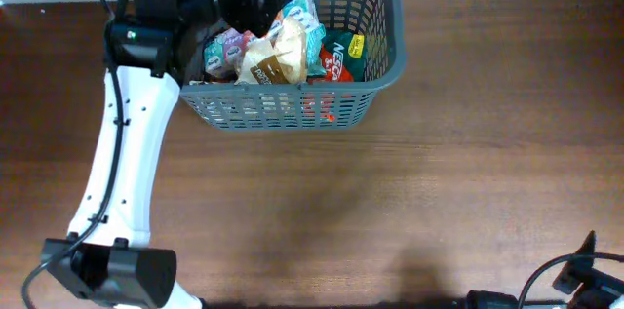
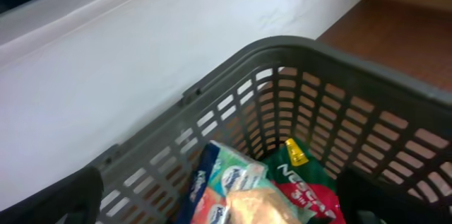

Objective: Pack container

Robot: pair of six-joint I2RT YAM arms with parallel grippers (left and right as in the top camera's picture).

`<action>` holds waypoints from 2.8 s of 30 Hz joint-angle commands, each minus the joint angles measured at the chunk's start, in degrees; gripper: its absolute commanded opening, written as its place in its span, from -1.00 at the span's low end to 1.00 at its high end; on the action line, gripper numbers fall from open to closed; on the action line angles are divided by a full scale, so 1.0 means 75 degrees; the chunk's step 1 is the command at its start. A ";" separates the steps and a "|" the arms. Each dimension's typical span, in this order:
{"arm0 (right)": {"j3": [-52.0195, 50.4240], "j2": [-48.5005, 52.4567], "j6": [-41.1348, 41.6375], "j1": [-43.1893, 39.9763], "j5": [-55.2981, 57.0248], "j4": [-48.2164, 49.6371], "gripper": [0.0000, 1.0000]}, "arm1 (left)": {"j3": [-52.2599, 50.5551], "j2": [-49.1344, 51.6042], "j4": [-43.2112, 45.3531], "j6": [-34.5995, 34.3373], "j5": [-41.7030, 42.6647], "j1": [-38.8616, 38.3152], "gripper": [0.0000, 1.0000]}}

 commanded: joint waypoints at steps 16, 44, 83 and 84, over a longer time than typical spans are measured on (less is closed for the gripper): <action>0.0085 -0.0921 0.0650 0.1099 -0.0629 -0.0606 0.98 | 0.0114 -0.0749 0.0099 0.0096 -0.0184 0.0044 0.99; -0.2226 -0.0973 0.0638 0.1241 -0.4680 0.4820 0.98 | 0.0111 -0.0749 0.0093 0.0096 -0.0181 0.0044 0.98; -0.7528 -0.2346 0.0501 0.1233 -0.4476 0.9713 0.98 | 0.0111 -0.0749 0.0096 0.0096 -0.0181 0.0044 0.99; -0.7749 -0.2369 0.0501 0.1236 -0.4476 0.9783 0.98 | 0.0111 -0.0749 0.0093 0.0096 -0.0181 0.0044 0.98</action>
